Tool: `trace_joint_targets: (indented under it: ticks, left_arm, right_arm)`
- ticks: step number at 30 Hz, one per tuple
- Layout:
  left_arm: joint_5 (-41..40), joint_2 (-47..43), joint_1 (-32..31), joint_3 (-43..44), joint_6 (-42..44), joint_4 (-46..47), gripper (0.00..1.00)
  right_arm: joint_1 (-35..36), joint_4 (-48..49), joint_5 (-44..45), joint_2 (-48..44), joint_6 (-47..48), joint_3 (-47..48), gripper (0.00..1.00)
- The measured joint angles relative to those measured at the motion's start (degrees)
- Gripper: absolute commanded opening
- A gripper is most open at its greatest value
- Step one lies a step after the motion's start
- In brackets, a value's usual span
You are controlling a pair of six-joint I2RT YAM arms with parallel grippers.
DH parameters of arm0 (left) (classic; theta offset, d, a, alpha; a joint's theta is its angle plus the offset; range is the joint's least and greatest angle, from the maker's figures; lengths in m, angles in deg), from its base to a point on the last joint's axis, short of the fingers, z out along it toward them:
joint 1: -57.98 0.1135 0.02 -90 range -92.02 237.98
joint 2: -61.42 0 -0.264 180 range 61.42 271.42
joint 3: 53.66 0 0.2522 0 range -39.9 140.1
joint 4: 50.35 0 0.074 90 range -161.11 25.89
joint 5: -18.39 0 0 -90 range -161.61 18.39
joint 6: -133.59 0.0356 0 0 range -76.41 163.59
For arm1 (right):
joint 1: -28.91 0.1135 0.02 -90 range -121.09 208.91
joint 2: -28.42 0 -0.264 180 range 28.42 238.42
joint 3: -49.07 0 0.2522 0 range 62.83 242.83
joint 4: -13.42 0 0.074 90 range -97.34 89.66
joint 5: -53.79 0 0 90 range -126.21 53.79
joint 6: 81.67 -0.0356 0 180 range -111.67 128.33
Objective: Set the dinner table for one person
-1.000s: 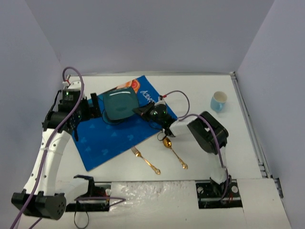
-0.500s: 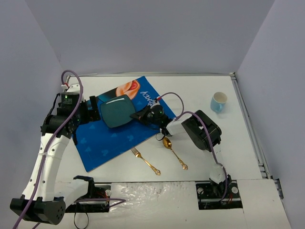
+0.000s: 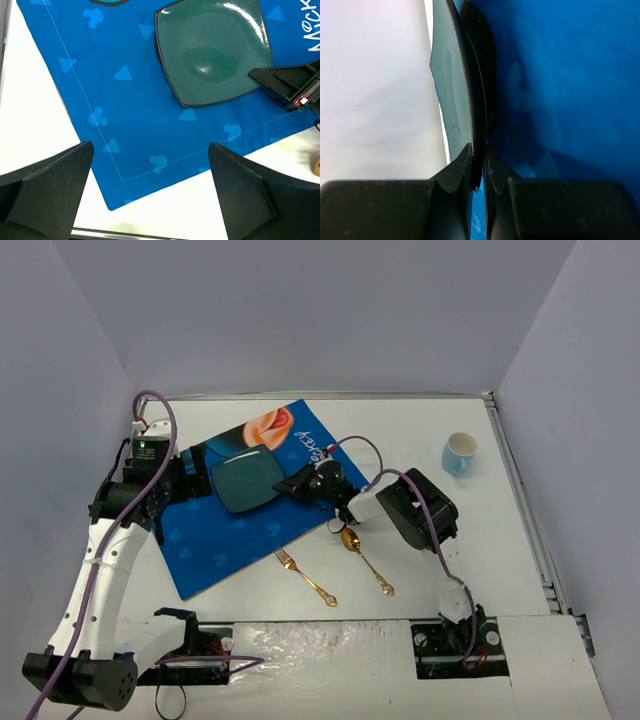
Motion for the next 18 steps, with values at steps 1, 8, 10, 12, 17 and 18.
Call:
trace_joint_targets:
  ticks: [1, 8, 10, 12, 17, 18]
  left_arm:
    - [0.0, 0.0, 0.0, 0.0, 0.0, 0.0, 0.97]
    - [0.0, -0.1, 0.0, 0.0, 0.0, 0.0, 0.97]
    - [0.0, -0.1, 0.0, 0.0, 0.0, 0.0, 0.97]
    - [0.1, -0.1, 0.0, 0.0, 0.0, 0.0, 0.97]
    - [0.1, -0.1, 0.0, 0.0, 0.0, 0.0, 0.97]
    - [0.1, -0.1, 0.0, 0.0, 0.0, 0.0, 0.97]
  right_arm:
    - [0.0, 0.0, -0.2, 0.0, 0.0, 0.0, 0.0]
    - [-0.2, 0.1, -1.0, 0.0, 0.2, 0.0, 0.0]
    - [-0.3, 0.1, -1.3, 0.0, 0.4, 0.0, 0.0]
    - [-0.4, 0.1, -1.5, 0.2, 0.5, 0.0, 0.0]
    - [-0.7, 0.2, -2.3, 1.9, 1.0, 0.1, 0.0]
    - [-0.7, 0.4, -2.6, 2.3, 0.9, 0.1, 0.0]
